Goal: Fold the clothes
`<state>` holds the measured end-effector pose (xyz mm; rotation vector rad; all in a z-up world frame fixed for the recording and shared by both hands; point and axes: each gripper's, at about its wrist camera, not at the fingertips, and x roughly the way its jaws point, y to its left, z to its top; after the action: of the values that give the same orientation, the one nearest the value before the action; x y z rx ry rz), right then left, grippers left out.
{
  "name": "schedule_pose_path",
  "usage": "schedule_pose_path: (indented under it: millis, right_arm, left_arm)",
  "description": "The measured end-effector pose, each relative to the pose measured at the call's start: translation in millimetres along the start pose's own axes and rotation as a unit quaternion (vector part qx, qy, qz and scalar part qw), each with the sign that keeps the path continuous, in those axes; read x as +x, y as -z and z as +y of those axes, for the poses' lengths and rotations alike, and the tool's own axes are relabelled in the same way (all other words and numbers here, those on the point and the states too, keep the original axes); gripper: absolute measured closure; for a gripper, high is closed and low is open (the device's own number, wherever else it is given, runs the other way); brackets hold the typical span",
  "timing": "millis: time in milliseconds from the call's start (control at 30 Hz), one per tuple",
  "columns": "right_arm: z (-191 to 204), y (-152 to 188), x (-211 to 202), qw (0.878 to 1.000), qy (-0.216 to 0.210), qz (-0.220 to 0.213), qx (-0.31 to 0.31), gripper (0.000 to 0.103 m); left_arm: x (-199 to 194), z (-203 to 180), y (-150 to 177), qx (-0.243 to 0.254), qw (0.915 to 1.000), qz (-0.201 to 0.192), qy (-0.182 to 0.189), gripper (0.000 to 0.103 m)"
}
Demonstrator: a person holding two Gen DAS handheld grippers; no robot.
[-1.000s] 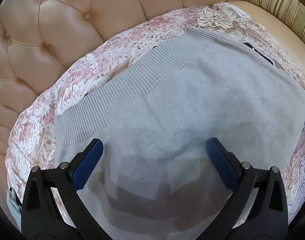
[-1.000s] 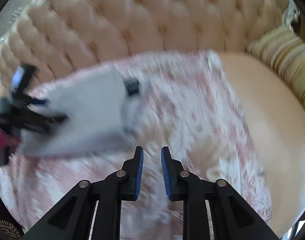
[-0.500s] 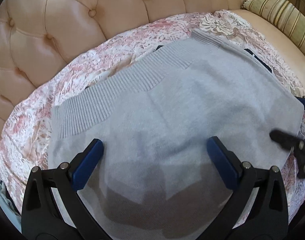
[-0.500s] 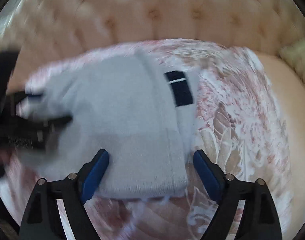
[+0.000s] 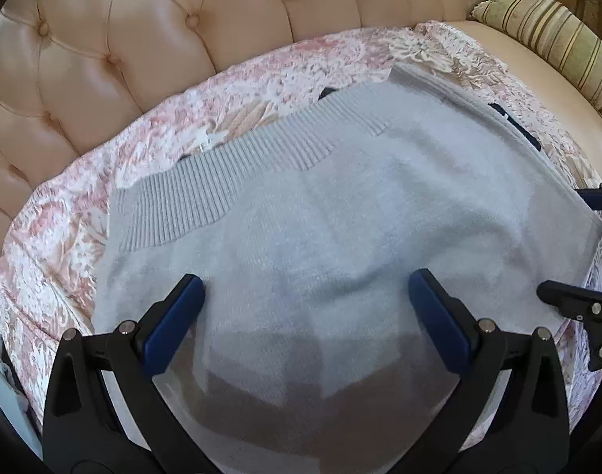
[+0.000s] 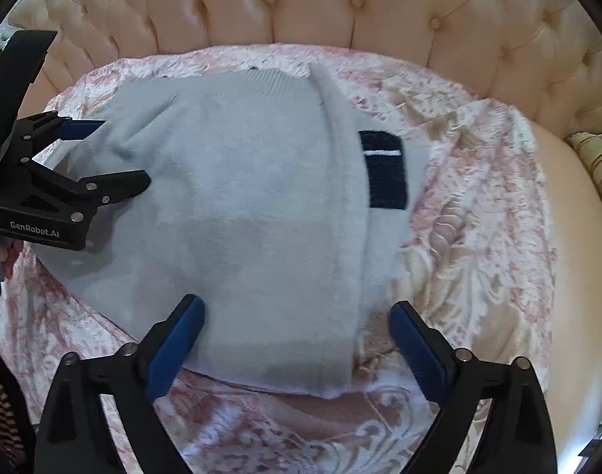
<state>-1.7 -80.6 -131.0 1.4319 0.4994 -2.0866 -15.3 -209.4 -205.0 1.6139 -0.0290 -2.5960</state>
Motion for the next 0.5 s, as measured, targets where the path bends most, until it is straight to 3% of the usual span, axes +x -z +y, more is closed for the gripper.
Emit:
schedule_pose_path:
  millis: [100, 200, 267, 333, 500]
  right_arm:
    - [-7.0, -6.6, -3.4, 0.999, 0.026, -0.037, 0.014, 0.001]
    - [-5.5, -8.2, -24.9, 0.993, 0.062, -0.095, 0.023, 0.001]
    - [0.2, -13.9, -41.2, 0.989, 0.050, -0.139, 0.023, 0.000]
    - [12.9, -27.2, -37.9, 0.989, 0.051, -0.136, -0.009, 0.000]
    - [25.7, -49.5, 0.1, 0.993, 0.050, -0.079, -0.067, 0.000]
  left_arm:
    - [-0.6, -2.6, -3.3, 0.024, 0.9995, -0.020, -0.010, 0.000]
    - [2.0, 0.8, -5.6, 0.015, 0.9998, -0.013, -0.005, 0.000]
    - [4.2, 4.3, -5.8, 0.005, 1.0000, -0.005, 0.002, 0.000]
    - [4.8, 4.0, -4.3, -0.002, 1.0000, -0.001, 0.006, 0.000]
    - [5.7, 3.2, -2.4, -0.006, 0.9999, 0.003, 0.011, 0.000]
